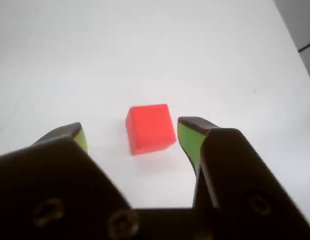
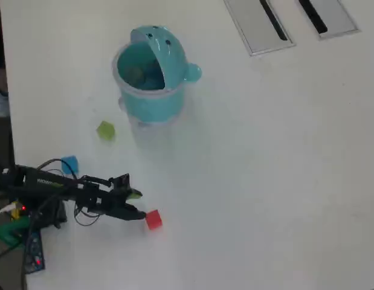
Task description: Grasp RGB lego blocks and put them in the bin one by one.
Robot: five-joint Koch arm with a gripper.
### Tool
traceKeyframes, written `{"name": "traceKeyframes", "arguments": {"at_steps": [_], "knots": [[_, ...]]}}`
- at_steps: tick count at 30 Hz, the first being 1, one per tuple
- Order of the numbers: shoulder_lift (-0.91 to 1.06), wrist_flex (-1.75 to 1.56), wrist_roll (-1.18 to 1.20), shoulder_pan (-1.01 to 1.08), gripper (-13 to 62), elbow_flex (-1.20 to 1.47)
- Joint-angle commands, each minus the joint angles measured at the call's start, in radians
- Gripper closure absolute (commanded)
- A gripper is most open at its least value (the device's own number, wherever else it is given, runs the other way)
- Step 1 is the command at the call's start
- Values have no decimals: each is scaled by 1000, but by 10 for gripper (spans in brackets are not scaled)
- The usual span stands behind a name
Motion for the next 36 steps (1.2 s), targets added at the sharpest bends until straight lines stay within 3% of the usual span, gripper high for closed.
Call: {"name": "traceKeyframes", "arguments": {"at_steps": [1, 36], "knots": [[-20, -6, -20, 5, 163, -91], [-417, -5, -110, 100, 191, -282]]}}
